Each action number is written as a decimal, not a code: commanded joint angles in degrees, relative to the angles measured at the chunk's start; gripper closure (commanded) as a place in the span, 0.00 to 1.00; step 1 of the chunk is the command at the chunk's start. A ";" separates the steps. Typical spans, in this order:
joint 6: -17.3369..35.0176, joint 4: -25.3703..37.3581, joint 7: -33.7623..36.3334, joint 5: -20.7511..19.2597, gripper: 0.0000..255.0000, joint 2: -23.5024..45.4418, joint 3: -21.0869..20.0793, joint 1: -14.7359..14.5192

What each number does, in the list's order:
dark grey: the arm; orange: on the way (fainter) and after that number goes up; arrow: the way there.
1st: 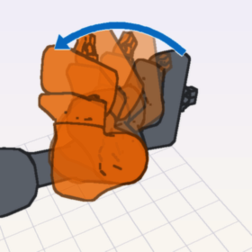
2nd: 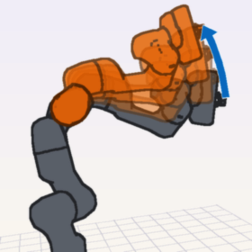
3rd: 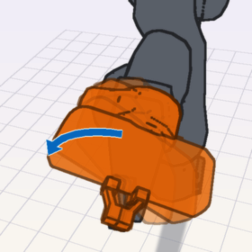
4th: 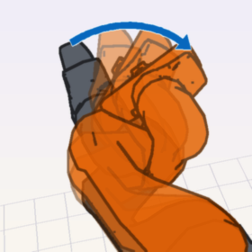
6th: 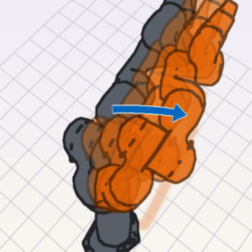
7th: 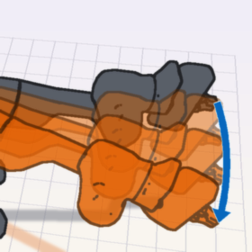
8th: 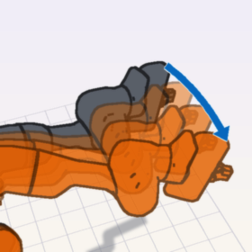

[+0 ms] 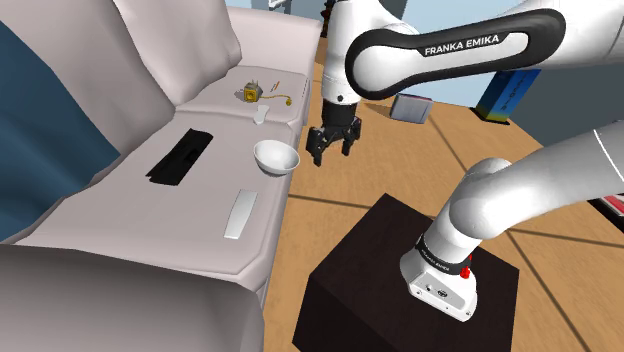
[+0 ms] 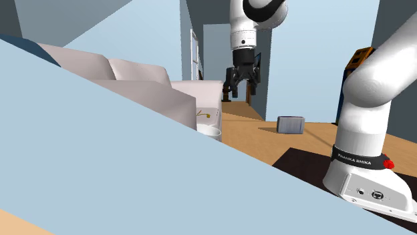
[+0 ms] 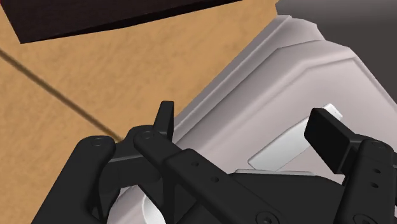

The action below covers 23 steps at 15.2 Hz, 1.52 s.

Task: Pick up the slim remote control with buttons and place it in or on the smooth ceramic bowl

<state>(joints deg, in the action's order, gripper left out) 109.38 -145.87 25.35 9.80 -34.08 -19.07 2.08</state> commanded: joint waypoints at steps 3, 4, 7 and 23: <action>8.56 0.51 8.61 1.03 0.00 8.12 -4.87 1.49; 10.50 0.90 10.82 0.95 0.00 10.26 -6.05 1.96; 16.16 2.63 17.86 -0.39 0.00 17.21 -9.39 3.54; 32.54 25.22 61.43 -27.28 0.00 58.65 -6.79 -0.61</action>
<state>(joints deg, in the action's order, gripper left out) 141.86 -123.00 84.23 -16.20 22.14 -26.90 2.73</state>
